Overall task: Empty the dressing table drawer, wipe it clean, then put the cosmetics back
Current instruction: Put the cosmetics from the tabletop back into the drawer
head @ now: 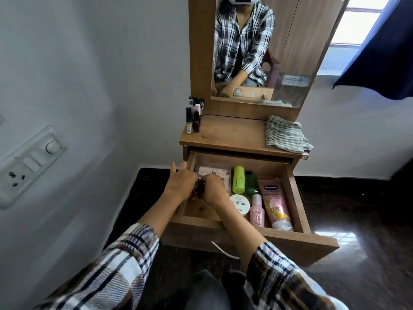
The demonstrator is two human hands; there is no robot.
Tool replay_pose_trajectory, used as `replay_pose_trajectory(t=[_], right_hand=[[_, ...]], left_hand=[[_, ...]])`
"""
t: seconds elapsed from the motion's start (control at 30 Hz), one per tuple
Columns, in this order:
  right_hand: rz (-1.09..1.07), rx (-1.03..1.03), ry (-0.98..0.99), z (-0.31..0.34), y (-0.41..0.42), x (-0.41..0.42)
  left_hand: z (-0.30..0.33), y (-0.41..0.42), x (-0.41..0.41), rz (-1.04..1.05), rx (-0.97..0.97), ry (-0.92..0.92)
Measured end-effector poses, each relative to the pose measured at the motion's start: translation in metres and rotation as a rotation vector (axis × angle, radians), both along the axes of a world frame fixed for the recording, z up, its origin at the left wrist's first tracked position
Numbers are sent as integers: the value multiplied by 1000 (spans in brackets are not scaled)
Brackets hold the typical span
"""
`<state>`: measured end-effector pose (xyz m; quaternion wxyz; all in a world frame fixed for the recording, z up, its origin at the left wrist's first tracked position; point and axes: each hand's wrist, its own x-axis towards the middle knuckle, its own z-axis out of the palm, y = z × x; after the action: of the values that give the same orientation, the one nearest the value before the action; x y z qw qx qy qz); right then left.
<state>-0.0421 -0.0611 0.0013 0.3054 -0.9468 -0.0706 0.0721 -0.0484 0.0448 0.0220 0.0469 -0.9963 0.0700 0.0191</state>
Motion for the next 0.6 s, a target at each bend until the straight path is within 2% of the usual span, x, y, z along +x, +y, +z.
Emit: replay_pose_trajectory(t=[0.17,0.37,0.6], right_hand=[[26,-49,15,-1,1,5],[7,-45,11,-3,2,9],[17,-34,4,-6,0,10]], left_hand=[[0,-5,3,14,65,-7],[-2,-1,4,-6,-14,-95],[1,-1,2,14,-44,-92]])
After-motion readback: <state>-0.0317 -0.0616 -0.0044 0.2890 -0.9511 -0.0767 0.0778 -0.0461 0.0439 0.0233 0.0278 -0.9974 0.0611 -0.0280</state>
